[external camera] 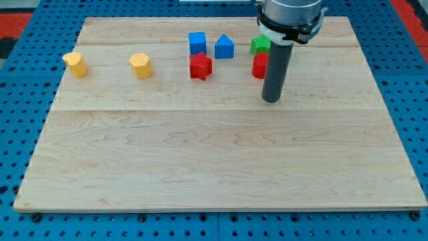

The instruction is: Push the red circle towards the center right side of the board

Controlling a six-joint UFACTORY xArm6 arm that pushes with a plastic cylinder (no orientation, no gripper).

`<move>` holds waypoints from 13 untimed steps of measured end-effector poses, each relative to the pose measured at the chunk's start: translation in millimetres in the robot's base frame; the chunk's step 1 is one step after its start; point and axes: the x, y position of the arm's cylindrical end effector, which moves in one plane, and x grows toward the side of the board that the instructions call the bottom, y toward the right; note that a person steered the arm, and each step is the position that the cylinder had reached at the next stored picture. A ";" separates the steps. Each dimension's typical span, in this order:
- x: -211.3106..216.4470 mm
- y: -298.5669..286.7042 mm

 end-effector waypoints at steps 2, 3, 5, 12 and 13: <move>1.5 2.1; 1.5 23.6; 1.5 35.9; -129.7 23.8; -136.5 -4.9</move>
